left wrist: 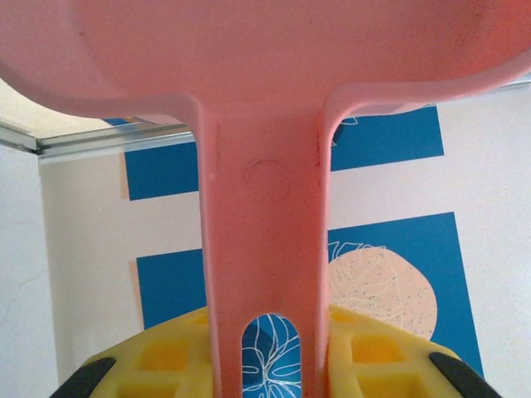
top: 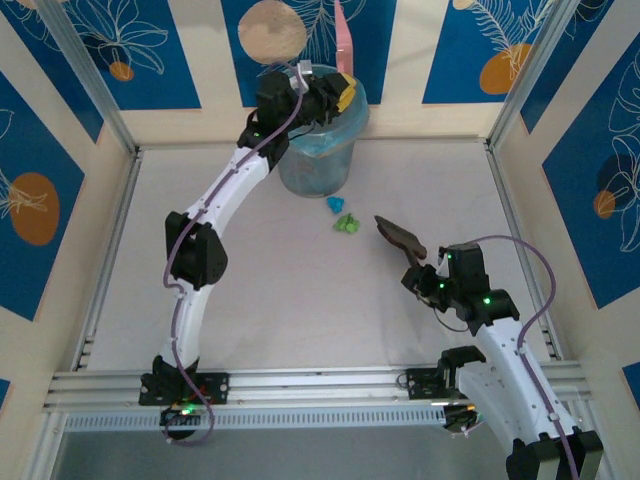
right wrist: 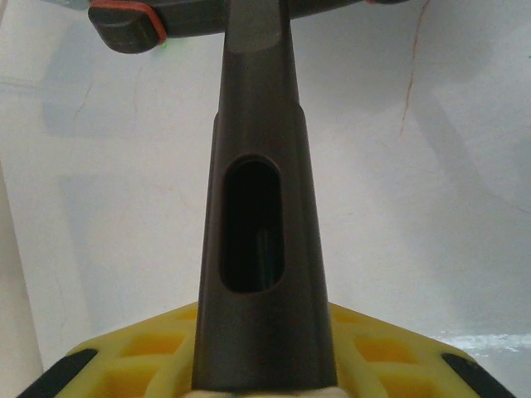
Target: Sweep away the paper scraps from the table
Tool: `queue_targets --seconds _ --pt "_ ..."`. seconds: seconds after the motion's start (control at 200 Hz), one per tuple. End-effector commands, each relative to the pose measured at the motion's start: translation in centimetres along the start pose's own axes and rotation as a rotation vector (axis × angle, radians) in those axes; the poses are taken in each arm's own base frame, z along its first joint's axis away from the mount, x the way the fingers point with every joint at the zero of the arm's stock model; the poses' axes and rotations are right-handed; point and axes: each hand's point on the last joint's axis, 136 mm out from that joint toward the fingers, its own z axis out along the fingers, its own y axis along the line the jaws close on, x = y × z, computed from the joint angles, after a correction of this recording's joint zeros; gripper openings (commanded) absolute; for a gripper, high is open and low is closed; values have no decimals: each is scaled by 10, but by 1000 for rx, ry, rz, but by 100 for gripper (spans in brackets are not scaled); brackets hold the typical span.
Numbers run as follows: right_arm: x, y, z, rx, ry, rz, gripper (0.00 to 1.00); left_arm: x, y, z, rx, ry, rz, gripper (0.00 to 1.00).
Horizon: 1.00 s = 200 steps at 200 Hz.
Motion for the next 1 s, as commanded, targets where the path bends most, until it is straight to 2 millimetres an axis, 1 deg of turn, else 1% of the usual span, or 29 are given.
queue_targets --seconds 0.0,0.04,0.11,0.22,0.225,0.27,0.295,0.34,0.355,0.395,0.44,0.52,0.605,0.655,0.7,0.725,0.78,0.84,0.9,0.995 --pt "-6 0 -2 2 -38 -20 0 22 -43 -7 81 54 69 0" --pt "-7 -2 -2 7 -41 -17 0 30 -50 -9 84 75 93 0" --pt "-7 -5 -2 12 -41 -12 0 50 -60 -13 80 132 151 0" --pt "-9 -8 -2 10 -42 8 0 83 -66 -23 59 217 230 0" --pt "-9 -8 -1 10 -41 8 0 85 -68 -24 61 220 233 0" --pt "-10 -9 -1 2 -41 17 0 97 -67 -31 50 245 267 0" --pt "-10 -10 -1 0 -41 22 0 104 -70 -36 51 256 291 0" --pt "-11 -11 -1 -3 -43 31 0 116 -65 -43 32 277 325 0" --pt "-12 -11 -1 -6 -45 34 0 120 -69 -47 33 279 343 0" --pt "-13 -11 -1 -12 -45 37 0 131 -64 -54 19 296 371 0" --pt "-14 -12 -1 -11 -49 44 0 144 -63 -63 16 313 410 0" --pt "-16 -15 -1 -7 -54 59 0 164 -54 -76 0 333 469 0" --pt "-17 -16 -1 -12 -58 67 0 182 -33 -89 -51 334 536 0" --pt "-18 -17 -1 -13 -58 73 0 187 -11 -95 -116 312 575 0" --pt "-18 -18 0 -12 -56 78 0 191 4 -101 -163 280 599 0" --pt "-18 -18 0 -13 -56 80 0 193 16 -104 -197 271 603 0" --pt "-19 -19 0 -11 -55 86 0 202 36 -108 -247 262 611 0" --pt "-19 -20 0 -11 -54 93 0 215 60 -114 -303 267 617 0" --pt "-20 -22 0 -11 -54 101 0 229 78 -120 -338 285 622 0" --pt "-19 -22 1 -17 -45 108 0 244 109 -138 -447 341 641 0"
